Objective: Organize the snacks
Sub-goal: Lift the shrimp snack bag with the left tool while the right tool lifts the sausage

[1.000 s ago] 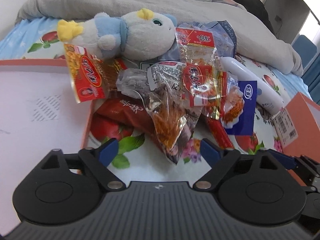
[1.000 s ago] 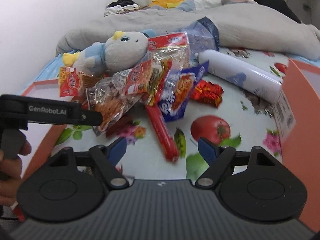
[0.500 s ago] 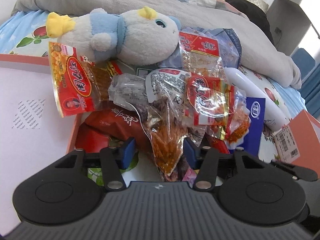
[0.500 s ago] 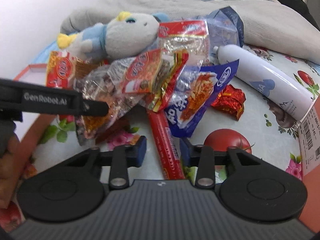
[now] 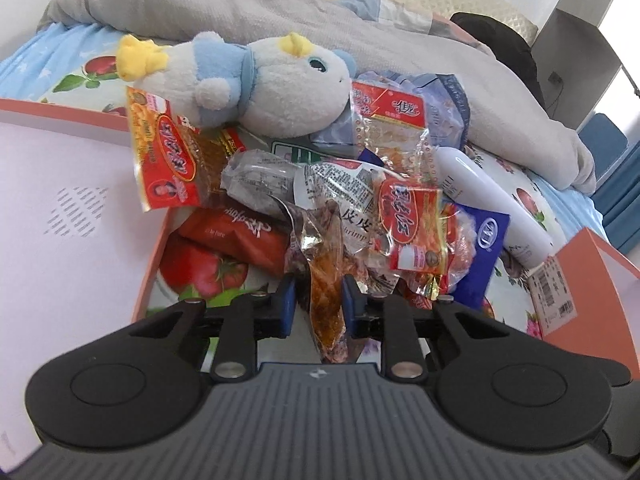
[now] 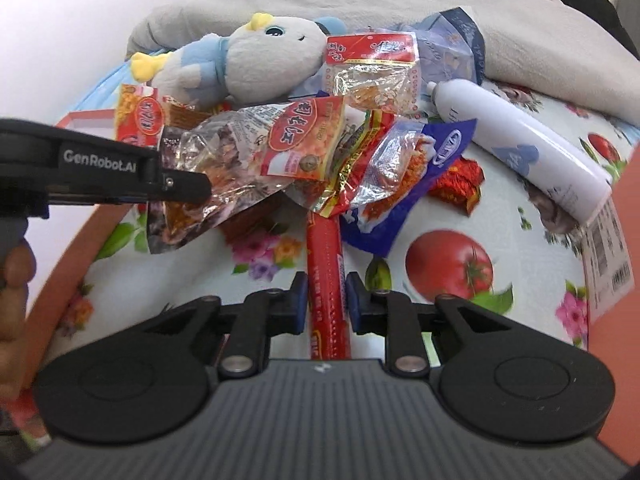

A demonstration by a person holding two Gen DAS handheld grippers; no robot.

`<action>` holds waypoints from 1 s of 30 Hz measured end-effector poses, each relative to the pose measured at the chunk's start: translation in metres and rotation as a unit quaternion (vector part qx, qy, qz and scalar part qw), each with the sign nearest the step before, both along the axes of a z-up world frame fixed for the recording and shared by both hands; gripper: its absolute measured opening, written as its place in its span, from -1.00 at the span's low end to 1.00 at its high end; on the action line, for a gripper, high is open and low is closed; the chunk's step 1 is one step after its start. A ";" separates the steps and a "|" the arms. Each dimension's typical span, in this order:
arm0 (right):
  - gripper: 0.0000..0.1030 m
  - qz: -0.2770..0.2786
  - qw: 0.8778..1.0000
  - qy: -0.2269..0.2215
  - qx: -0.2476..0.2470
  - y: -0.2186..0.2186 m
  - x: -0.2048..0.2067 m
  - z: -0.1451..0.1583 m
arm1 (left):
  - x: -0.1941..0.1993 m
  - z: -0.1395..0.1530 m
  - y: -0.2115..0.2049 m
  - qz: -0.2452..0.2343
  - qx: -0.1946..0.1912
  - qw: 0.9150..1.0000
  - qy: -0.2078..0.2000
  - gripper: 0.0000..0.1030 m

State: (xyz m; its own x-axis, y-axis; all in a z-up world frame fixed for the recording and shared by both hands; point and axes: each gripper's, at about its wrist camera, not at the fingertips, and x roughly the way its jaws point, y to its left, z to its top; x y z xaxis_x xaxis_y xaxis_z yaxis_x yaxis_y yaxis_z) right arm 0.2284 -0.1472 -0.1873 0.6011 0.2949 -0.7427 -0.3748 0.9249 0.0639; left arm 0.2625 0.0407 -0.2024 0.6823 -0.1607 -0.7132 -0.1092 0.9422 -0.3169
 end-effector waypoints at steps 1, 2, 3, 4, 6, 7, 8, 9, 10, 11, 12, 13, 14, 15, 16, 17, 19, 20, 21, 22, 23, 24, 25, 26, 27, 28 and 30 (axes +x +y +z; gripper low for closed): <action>-0.55 -0.002 1.000 -0.002 -0.003 -0.001 -0.006 0.002 | -0.006 0.002 -0.001 -0.002 0.000 1.000 0.001 -0.48; -0.55 -0.005 1.000 -0.002 -0.005 -0.002 -0.012 0.004 | -0.012 0.003 -0.002 -0.004 0.001 1.000 0.001 -0.49; -0.55 -0.008 1.000 -0.002 -0.004 -0.003 -0.019 0.006 | -0.018 0.005 -0.003 -0.006 0.003 1.000 0.002 -0.50; -0.55 -0.012 1.000 0.000 -0.004 -0.005 -0.024 0.007 | -0.024 0.006 -0.004 -0.006 0.006 1.000 0.002 -0.50; -0.55 -0.020 1.000 0.001 -0.007 -0.008 -0.036 0.010 | -0.037 0.007 -0.004 -0.004 0.010 1.000 0.004 -0.51; -0.55 -0.024 1.000 0.004 -0.008 -0.009 -0.042 0.010 | -0.044 0.007 -0.004 -0.002 0.010 1.000 0.006 -0.51; -0.55 -0.028 1.000 0.005 -0.008 -0.011 -0.047 0.011 | -0.050 0.008 -0.004 0.000 0.010 1.000 0.008 -0.51; -0.55 -0.031 0.999 0.006 -0.008 -0.012 -0.053 0.011 | -0.055 0.008 -0.003 0.001 0.011 1.000 0.010 -0.51; -0.55 -0.033 0.999 0.007 -0.009 -0.014 -0.058 0.011 | -0.061 0.008 -0.003 0.003 0.011 1.000 0.012 -0.51; -0.55 -0.035 0.999 0.008 -0.011 -0.016 -0.064 0.011 | -0.066 0.007 -0.002 0.004 0.012 1.000 0.015 -0.52; -0.55 -0.037 0.999 0.008 -0.014 -0.017 -0.067 0.011 | -0.072 0.007 -0.002 0.005 0.011 1.000 0.019 -0.52; -0.55 -0.039 0.999 0.009 -0.016 -0.018 -0.071 0.011 | -0.077 0.006 -0.002 0.006 0.010 1.000 0.023 -0.52; -0.55 -0.041 0.999 0.009 -0.018 -0.020 -0.075 0.012 | -0.082 0.005 -0.002 0.007 0.009 1.000 0.027 -0.52; -0.55 -0.044 0.999 0.010 -0.021 -0.022 -0.079 0.012 | -0.088 0.005 -0.002 0.008 0.010 0.999 0.032 -0.52; -0.55 -0.047 0.999 0.010 -0.024 -0.023 -0.083 0.012 | -0.093 0.004 -0.003 0.008 0.009 0.999 0.037 -0.52; -0.55 -0.050 0.998 0.011 -0.027 -0.025 -0.086 0.012 | -0.096 0.003 -0.003 0.007 0.007 0.999 0.043 -0.52; -0.55 -0.056 0.998 0.014 -0.029 -0.028 -0.093 0.013 | -0.106 0.001 -0.005 0.004 0.004 0.998 0.055 -0.52; -0.55 -0.058 0.998 0.015 -0.028 -0.030 -0.097 0.013 | -0.111 0.000 -0.006 0.003 0.002 0.998 0.062 -0.52; -0.55 -0.061 0.998 0.017 -0.029 -0.032 -0.100 0.013 | -0.115 -0.001 -0.007 0.002 0.001 0.998 0.069 -0.52; -0.55 -0.063 0.997 0.018 -0.030 -0.033 -0.104 0.013 | -0.120 -0.002 -0.009 -0.002 -0.001 0.997 0.076 -0.52; -0.55 -0.065 0.997 0.019 -0.031 -0.035 -0.107 0.012 | -0.124 -0.004 -0.011 -0.005 0.001 0.997 0.081 -0.51; -0.55 -0.067 0.997 0.022 -0.032 -0.036 -0.111 0.010 | -0.129 -0.004 -0.013 -0.005 0.006 0.996 0.085 -0.51; -0.55 -0.070 0.997 0.025 -0.032 -0.038 -0.114 0.010 | -0.134 -0.005 -0.014 -0.006 0.009 0.996 0.090 -0.51; -0.55 -0.073 0.997 0.027 -0.030 -0.039 -0.117 0.010 | -0.138 -0.006 -0.014 -0.007 0.004 0.995 0.097 -0.51; -0.55 -0.075 0.996 0.028 -0.028 -0.040 -0.120 0.009 | -0.141 -0.006 -0.015 -0.008 0.001 0.995 0.103 -0.50; -0.55 -0.077 0.996 0.029 -0.028 -0.041 -0.123 0.009 | -0.144 -0.006 -0.015 -0.010 -0.002 0.994 0.108 -0.50; -0.55 -0.077 0.996 0.034 -0.029 -0.042 -0.128 0.009 | -0.151 -0.006 -0.015 -0.013 -0.005 0.993 0.115 -0.50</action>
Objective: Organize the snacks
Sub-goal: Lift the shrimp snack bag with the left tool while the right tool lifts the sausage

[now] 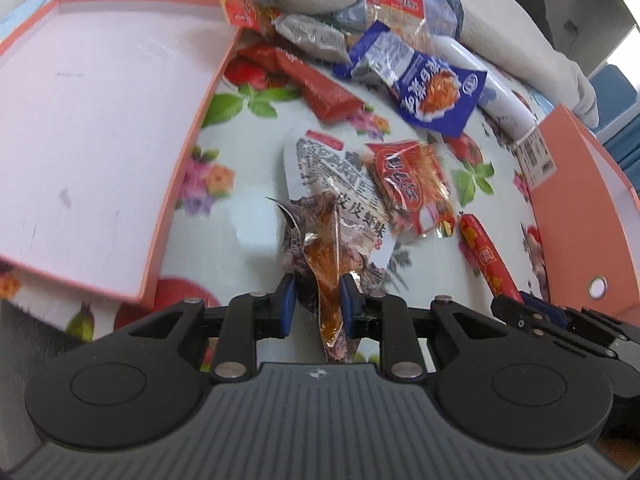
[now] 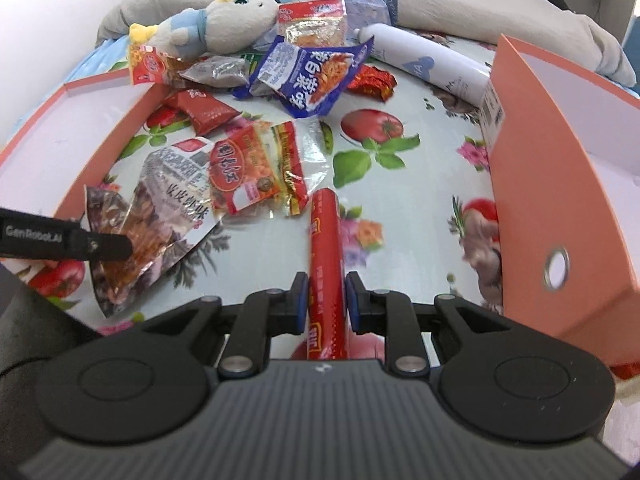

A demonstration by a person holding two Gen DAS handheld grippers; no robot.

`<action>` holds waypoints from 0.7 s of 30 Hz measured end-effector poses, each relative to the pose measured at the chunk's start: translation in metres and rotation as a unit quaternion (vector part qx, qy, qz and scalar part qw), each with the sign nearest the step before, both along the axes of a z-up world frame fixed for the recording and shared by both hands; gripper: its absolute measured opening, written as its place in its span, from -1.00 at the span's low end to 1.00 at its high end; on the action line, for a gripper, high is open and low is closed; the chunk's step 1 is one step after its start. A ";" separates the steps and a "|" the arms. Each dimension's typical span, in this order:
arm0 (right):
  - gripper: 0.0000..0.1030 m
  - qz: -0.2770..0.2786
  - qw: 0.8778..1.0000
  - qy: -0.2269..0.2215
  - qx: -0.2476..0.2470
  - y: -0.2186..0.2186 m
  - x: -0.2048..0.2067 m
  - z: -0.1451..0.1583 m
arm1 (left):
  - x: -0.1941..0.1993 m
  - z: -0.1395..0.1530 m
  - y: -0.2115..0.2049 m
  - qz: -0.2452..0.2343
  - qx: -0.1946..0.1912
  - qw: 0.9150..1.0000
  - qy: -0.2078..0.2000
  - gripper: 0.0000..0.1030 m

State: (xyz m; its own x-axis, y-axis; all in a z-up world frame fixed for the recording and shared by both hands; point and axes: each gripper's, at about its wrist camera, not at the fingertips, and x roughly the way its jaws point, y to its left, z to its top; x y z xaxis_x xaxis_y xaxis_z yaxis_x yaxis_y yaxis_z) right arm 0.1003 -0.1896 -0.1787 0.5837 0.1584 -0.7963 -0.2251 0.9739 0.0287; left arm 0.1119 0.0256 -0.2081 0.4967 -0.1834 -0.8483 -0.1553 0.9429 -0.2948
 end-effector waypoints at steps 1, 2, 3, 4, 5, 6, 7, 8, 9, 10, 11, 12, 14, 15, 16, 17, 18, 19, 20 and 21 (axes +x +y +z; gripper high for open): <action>-0.55 0.001 1.000 0.002 0.001 0.000 -0.002 0.000 | -0.002 0.000 0.000 -0.003 -0.003 1.000 0.003 -0.49; -0.55 0.001 1.000 0.004 0.002 -0.001 -0.003 -0.001 | -0.004 0.001 -0.001 -0.008 -0.004 1.000 0.006 -0.49; -0.55 0.001 1.000 0.005 0.004 -0.002 -0.005 -0.001 | -0.007 0.001 -0.001 -0.011 -0.004 1.000 0.007 -0.45; -0.54 0.000 1.000 0.006 0.008 -0.003 -0.005 -0.001 | -0.009 0.002 0.000 -0.012 -0.003 1.000 0.011 -0.23; -0.53 -0.001 1.000 0.007 0.013 -0.004 -0.006 -0.001 | -0.010 0.002 0.000 -0.013 -0.001 1.000 0.018 0.13; -0.53 -0.003 1.000 0.007 0.017 -0.005 -0.006 -0.001 | -0.012 0.003 0.000 -0.014 0.003 1.000 0.023 0.26; -0.53 -0.004 1.000 0.005 0.022 -0.005 -0.007 -0.001 | -0.014 0.005 0.000 -0.018 0.007 1.000 0.022 0.39; -0.53 -0.005 1.000 0.002 0.026 -0.005 -0.008 0.000 | -0.016 0.006 0.000 -0.025 0.012 0.999 0.021 0.45; -0.53 -0.007 1.000 0.000 0.028 -0.006 -0.008 0.000 | -0.017 0.007 0.000 -0.034 0.019 0.999 0.023 0.46; -0.44 -0.010 1.000 -0.001 0.029 -0.006 -0.008 -0.001 | -0.018 0.009 -0.001 -0.043 0.029 0.998 0.023 0.47; -0.35 -0.011 0.999 -0.003 0.031 -0.005 -0.008 -0.001 | -0.019 0.012 -0.002 -0.052 0.039 0.998 0.020 0.48; -0.23 -0.010 0.999 -0.006 0.034 -0.005 -0.007 -0.001 | -0.020 0.016 -0.005 -0.065 0.054 0.996 0.012 0.50; -0.18 -0.009 0.999 -0.013 0.040 -0.005 -0.007 -0.001 | -0.020 0.022 -0.010 -0.092 0.085 0.992 -0.004 0.57; -0.18 -0.010 0.999 -0.015 0.041 -0.004 -0.005 -0.002 | -0.019 0.025 -0.013 -0.105 0.101 0.989 -0.013 0.57; -0.18 -0.013 0.999 -0.015 0.042 -0.004 -0.004 -0.003 | -0.017 0.027 -0.015 -0.117 0.117 0.986 -0.022 0.61; -0.18 -0.016 0.999 -0.014 0.042 -0.004 -0.002 -0.005 | -0.015 0.029 -0.017 -0.126 0.128 0.983 -0.028 0.64; -0.18 -0.018 0.999 -0.014 0.043 -0.003 0.000 -0.007 | -0.013 0.030 -0.019 -0.136 0.136 0.981 -0.034 0.64; -0.19 -0.020 0.999 -0.013 0.041 -0.002 0.002 -0.009 | -0.010 0.031 -0.020 -0.144 0.139 0.979 -0.038 0.64; -0.19 -0.021 0.999 -0.013 0.039 -0.002 0.004 -0.010 | -0.007 0.032 -0.022 -0.153 0.142 0.977 -0.042 0.64; -0.20 -0.021 0.999 -0.015 0.037 -0.001 0.006 -0.011 | -0.004 0.033 -0.023 -0.163 0.146 0.975 -0.047 0.64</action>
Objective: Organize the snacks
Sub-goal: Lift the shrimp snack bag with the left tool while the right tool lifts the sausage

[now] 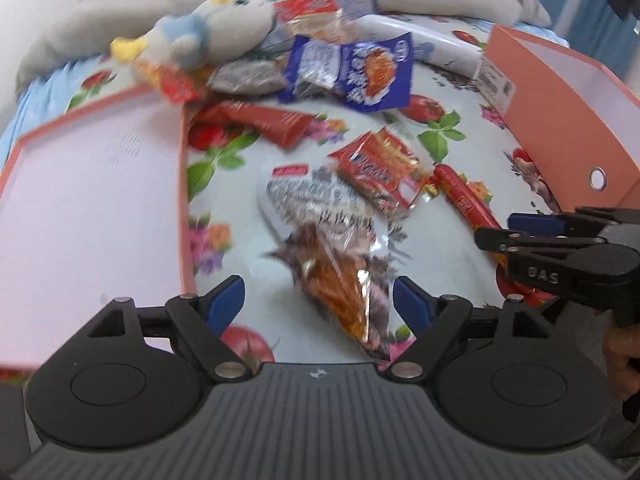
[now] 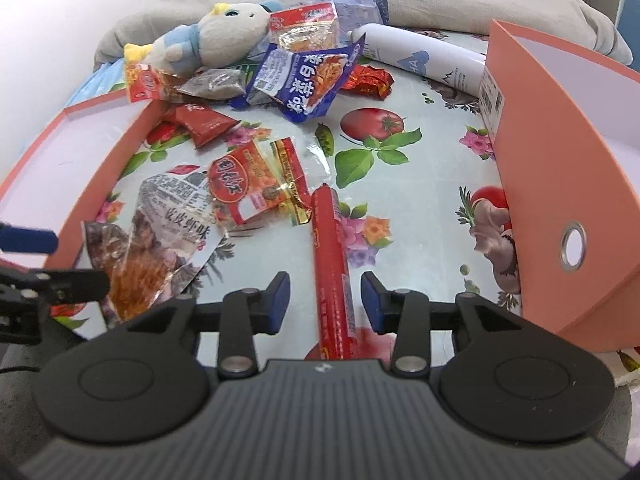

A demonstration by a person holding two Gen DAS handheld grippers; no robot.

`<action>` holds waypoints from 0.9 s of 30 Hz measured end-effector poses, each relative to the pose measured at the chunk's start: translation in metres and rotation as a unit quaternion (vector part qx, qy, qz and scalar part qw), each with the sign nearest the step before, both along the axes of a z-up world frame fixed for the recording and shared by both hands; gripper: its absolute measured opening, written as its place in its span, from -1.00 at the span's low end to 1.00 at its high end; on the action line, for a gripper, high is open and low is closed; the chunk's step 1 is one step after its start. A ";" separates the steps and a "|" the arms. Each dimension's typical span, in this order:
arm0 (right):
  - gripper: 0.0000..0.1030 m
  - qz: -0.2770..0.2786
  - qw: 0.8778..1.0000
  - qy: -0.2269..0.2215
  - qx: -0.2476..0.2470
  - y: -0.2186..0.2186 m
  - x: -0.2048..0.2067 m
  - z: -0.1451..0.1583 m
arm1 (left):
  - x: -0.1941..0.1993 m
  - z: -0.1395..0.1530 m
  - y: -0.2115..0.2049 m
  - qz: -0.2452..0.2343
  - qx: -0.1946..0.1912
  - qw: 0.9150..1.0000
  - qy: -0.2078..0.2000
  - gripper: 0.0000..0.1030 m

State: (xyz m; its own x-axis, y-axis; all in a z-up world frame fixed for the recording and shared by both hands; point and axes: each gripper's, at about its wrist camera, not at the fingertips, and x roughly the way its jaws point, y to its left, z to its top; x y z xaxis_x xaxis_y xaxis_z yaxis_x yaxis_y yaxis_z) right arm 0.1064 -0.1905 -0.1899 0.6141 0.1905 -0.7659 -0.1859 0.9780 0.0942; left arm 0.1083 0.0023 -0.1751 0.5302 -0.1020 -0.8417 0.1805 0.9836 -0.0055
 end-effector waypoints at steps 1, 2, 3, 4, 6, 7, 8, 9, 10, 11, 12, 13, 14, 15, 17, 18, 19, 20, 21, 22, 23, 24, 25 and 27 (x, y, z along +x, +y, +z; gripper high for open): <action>-0.20 0.000 1.000 -0.001 -0.002 0.001 0.002 -0.001 | 0.003 0.001 -0.002 -0.008 0.005 1.000 -0.003 0.64; -0.21 0.000 1.000 -0.003 -0.005 0.002 0.004 -0.003 | 0.006 0.000 -0.005 -0.015 0.011 1.000 -0.005 0.65; -0.21 0.001 1.000 -0.006 -0.007 0.002 0.005 -0.004 | 0.008 0.000 -0.007 -0.022 0.018 1.000 -0.008 0.65; -0.21 0.002 1.000 -0.008 -0.010 0.003 0.007 -0.005 | 0.011 -0.001 -0.009 -0.028 0.025 0.999 -0.012 0.65; -0.21 0.000 1.000 -0.009 -0.015 0.004 0.012 -0.009 | 0.016 -0.004 -0.011 -0.033 0.033 0.999 -0.014 0.65; -0.21 0.000 1.000 -0.007 -0.015 0.004 0.014 -0.012 | 0.019 -0.006 -0.012 -0.031 0.034 0.999 -0.011 0.65; -0.23 -0.001 1.000 -0.004 -0.014 0.003 0.016 -0.014 | 0.022 -0.009 -0.011 -0.028 0.034 0.999 -0.007 0.65; -0.31 -0.004 1.000 -0.003 -0.014 0.003 0.017 -0.017 | 0.024 -0.012 -0.010 -0.026 0.031 0.999 -0.002 0.65; -0.39 -0.003 1.000 -0.007 -0.013 0.002 0.018 -0.017 | 0.027 -0.015 -0.009 -0.023 0.027 0.999 0.002 0.65; -0.49 0.000 1.000 -0.007 -0.012 0.002 0.018 -0.017 | 0.029 -0.018 -0.008 -0.020 0.022 1.000 0.006 0.65; -0.52 -0.001 1.000 -0.007 -0.015 0.002 0.017 -0.016 | 0.031 -0.021 -0.007 -0.016 0.018 1.000 0.009 0.65; -0.53 -0.003 1.000 -0.007 -0.020 0.002 0.017 -0.016 | 0.032 -0.024 -0.006 -0.011 0.015 1.000 0.012 0.65; -0.53 -0.003 1.000 -0.007 -0.024 0.002 0.016 -0.015 | 0.034 -0.027 -0.004 -0.005 0.014 1.000 0.014 0.65; -0.53 -0.004 1.000 -0.006 -0.025 0.002 0.015 -0.015 | 0.036 -0.030 -0.003 0.001 0.013 1.000 0.018 0.65; -0.53 -0.004 1.000 -0.004 -0.026 0.001 0.014 -0.014 | 0.038 -0.036 -0.001 0.010 0.001 1.000 0.022 0.63; -0.53 -0.004 1.000 -0.004 -0.028 0.001 0.013 -0.014 | 0.039 -0.039 0.000 0.014 -0.004 1.000 0.025 0.63; -0.53 -0.004 1.000 -0.004 -0.029 0.001 0.013 -0.014 | 0.040 -0.041 0.001 0.018 -0.009 0.999 0.026 0.63; -0.53 -0.004 1.000 -0.003 -0.030 0.001 0.012 -0.014 | 0.041 -0.043 0.001 0.022 -0.012 0.999 0.026 0.62; -0.53 -0.004 1.000 -0.003 -0.031 0.001 0.011 -0.014 | 0.042 -0.045 0.002 0.026 -0.013 0.999 0.026 0.61; -0.53 -0.004 1.000 -0.002 -0.030 0.001 0.011 -0.014 | 0.043 -0.046 0.002 0.029 -0.015 0.999 0.026 0.57; -0.53 -0.004 1.000 -0.002 -0.029 0.000 0.011 -0.014 | 0.043 -0.048 0.002 0.031 -0.018 0.999 0.026 0.49; -0.53 -0.004 1.000 -0.001 -0.029 0.000 0.011 -0.014 | 0.044 -0.049 0.003 0.032 -0.024 0.999 0.026 0.46; -0.53 -0.003 1.000 0.000 -0.029 0.000 0.012 -0.014 | 0.044 -0.050 0.004 0.034 -0.030 0.999 0.027 0.38; -0.53 -0.003 1.000 -0.001 -0.031 0.001 0.013 -0.015 | 0.044 -0.053 0.004 0.037 -0.037 0.998 0.028 0.28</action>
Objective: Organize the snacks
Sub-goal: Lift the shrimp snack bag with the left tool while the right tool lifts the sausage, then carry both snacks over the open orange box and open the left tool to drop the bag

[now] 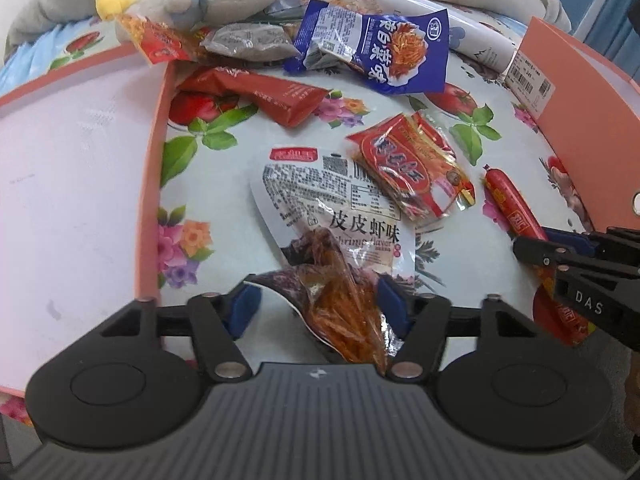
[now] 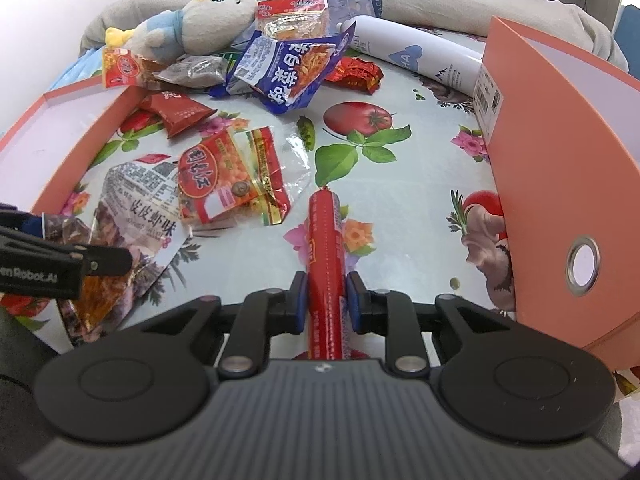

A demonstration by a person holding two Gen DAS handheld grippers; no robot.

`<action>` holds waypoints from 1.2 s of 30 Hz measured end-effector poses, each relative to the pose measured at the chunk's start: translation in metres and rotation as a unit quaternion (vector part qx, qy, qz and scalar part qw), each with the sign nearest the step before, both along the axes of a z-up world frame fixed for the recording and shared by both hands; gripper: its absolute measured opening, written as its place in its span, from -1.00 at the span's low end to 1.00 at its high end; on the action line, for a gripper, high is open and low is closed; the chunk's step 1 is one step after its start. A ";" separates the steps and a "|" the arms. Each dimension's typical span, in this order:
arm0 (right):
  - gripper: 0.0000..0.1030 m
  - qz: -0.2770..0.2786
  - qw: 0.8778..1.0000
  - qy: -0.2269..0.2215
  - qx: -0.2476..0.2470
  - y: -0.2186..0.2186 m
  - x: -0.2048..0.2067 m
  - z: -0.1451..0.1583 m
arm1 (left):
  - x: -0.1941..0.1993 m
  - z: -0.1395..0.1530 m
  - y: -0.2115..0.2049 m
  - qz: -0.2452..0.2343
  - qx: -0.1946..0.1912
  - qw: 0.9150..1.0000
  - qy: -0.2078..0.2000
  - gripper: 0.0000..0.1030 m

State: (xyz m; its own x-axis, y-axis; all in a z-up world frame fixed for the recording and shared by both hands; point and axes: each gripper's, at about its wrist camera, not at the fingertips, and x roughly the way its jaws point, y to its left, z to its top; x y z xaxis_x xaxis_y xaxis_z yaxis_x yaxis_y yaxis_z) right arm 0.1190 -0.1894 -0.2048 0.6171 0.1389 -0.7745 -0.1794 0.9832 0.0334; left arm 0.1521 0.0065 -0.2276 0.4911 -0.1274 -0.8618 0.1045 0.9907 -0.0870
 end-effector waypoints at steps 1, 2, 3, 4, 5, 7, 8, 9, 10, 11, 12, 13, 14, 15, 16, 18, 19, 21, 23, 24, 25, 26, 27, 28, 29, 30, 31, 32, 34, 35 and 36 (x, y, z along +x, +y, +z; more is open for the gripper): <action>-0.53 -0.001 1.000 0.000 0.000 0.000 0.000 0.000 | -0.001 0.000 -0.001 0.001 0.000 1.000 -0.005 0.16; -0.53 -0.002 1.000 0.000 0.000 0.000 0.001 0.000 | -0.002 0.001 -0.002 0.000 -0.001 1.000 -0.008 0.03; -0.53 -0.003 1.000 0.000 0.000 0.001 0.001 0.000 | -0.002 0.001 -0.002 0.004 -0.001 1.000 -0.011 0.02; -0.53 -0.004 1.000 0.000 0.000 0.001 0.001 0.001 | -0.002 0.001 -0.002 0.008 -0.002 1.000 -0.012 -0.04; -0.53 -0.005 1.000 0.000 0.000 0.001 0.000 0.001 | -0.002 0.001 -0.002 0.011 -0.004 1.000 -0.013 -0.09; -0.54 -0.008 1.000 0.000 0.004 0.000 0.000 0.002 | -0.002 0.003 -0.001 0.015 -0.007 1.000 -0.016 -0.14; -0.54 -0.009 1.000 0.001 0.005 -0.001 0.000 0.003 | -0.002 0.004 -0.001 0.016 -0.009 1.000 -0.016 -0.15; -0.54 -0.011 1.000 0.001 0.006 -0.002 0.000 0.004 | -0.002 0.005 0.000 0.020 -0.012 1.000 -0.016 -0.16; -0.54 -0.014 1.000 0.001 0.007 -0.003 -0.001 0.004 | -0.002 0.007 0.002 0.025 -0.013 0.999 -0.017 -0.18; -0.54 -0.015 1.000 0.001 0.008 -0.005 0.000 0.005 | -0.002 0.009 0.003 0.030 -0.015 0.999 -0.020 -0.20; -0.54 -0.018 1.000 0.000 0.009 -0.006 -0.001 0.006 | -0.003 0.011 0.004 0.034 -0.015 0.999 -0.023 -0.21; -0.54 -0.021 1.000 0.000 0.010 -0.007 -0.001 0.007 | -0.003 0.013 0.005 0.039 -0.016 0.999 -0.026 -0.22; -0.54 -0.022 1.000 -0.001 0.010 -0.008 0.000 0.008 | -0.004 0.015 0.006 0.043 -0.017 0.999 -0.028 -0.23; -0.54 -0.024 1.000 -0.002 0.011 -0.009 0.000 0.009 | -0.004 0.018 0.007 0.047 -0.018 0.998 -0.031 -0.23; -0.54 -0.026 1.000 -0.002 0.013 -0.010 0.000 0.010 | -0.005 0.020 0.008 0.051 -0.017 0.998 -0.034 -0.23; -0.54 -0.031 0.999 -0.003 0.016 -0.012 0.000 0.013 | -0.007 0.026 0.010 0.059 -0.015 0.997 -0.041 -0.23; -0.54 -0.033 0.999 -0.004 0.018 -0.012 0.000 0.015 | -0.008 0.029 0.012 0.063 -0.015 0.997 -0.044 -0.23; -0.54 -0.036 0.999 -0.008 0.020 -0.013 -0.001 0.019 | -0.009 0.035 0.015 0.071 -0.016 0.996 -0.051 -0.23; -0.54 -0.038 0.999 -0.012 0.024 -0.013 -0.001 0.024 | -0.011 0.042 0.017 0.078 -0.016 0.995 -0.057 -0.23; -0.54 -0.039 0.999 -0.015 0.026 -0.014 -0.001 0.027 | -0.011 0.045 0.017 0.082 -0.018 0.995 -0.060 -0.23; -0.54 -0.040 0.999 -0.017 0.027 -0.014 -0.001 0.030 | -0.012 0.050 0.019 0.086 -0.022 0.994 -0.065 -0.23; -0.54 -0.041 0.999 -0.019 0.030 -0.014 -0.001 0.034 | -0.013 0.054 0.019 0.087 -0.027 0.993 -0.069 -0.23; -0.54 -0.041 0.998 -0.022 0.032 -0.015 -0.001 0.037 | -0.014 0.058 0.018 0.088 -0.028 0.993 -0.072 -0.23; -0.54 -0.042 0.998 -0.026 0.034 -0.015 -0.001 0.041 | -0.014 0.062 0.017 0.089 -0.030 0.993 -0.076 -0.23; -0.54 -0.042 0.998 -0.028 0.036 -0.015 -0.001 0.044 | -0.015 0.066 0.017 0.090 -0.034 0.992 -0.079 -0.23; -0.54 -0.043 0.998 -0.030 0.038 -0.015 -0.001 0.048 | -0.015 0.071 0.016 0.090 -0.036 0.992 -0.082 -0.23; -0.54 -0.044 0.998 -0.033 0.041 -0.015 -0.001 0.051 | -0.015 0.074 0.015 0.090 -0.037 0.991 -0.086 -0.23; -0.54 -0.044 0.997 -0.035 0.043 -0.016 0.000 0.055 | -0.015 0.078 0.014 0.090 -0.037 0.991 -0.090 -0.23; -0.54 -0.046 0.997 -0.039 0.048 -0.017 0.000 0.062 | -0.015 0.086 0.012 0.089 -0.039 0.991 -0.095 -0.23; -0.54 -0.046 0.997 -0.041 0.050 -0.017 0.001 0.065 | -0.014 0.090 0.012 0.090 -0.041 0.990 -0.097 -0.23; -0.54 -0.047 0.997 -0.042 0.053 -0.018 0.001 0.069 | -0.014 0.094 0.011 0.090 -0.043 0.990 -0.100 -0.23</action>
